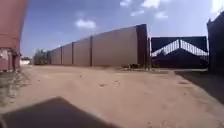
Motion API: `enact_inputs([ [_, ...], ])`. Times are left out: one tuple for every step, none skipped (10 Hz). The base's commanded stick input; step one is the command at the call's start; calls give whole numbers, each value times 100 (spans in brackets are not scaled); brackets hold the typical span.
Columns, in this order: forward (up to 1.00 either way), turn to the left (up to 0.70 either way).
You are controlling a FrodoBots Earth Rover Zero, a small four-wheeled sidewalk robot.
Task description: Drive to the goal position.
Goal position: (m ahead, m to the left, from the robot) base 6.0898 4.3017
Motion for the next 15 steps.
enact_inputs([
  [100,0],
  [100,0],
  [100,0],
  [100,0],
  [100,0],
  [100,0],
  [100,0],
  [100,0],
  [100,0],
  [100,0],
  [100,0],
  [100,27],
  [100,27],
  [100,27],
  [100,0],
])
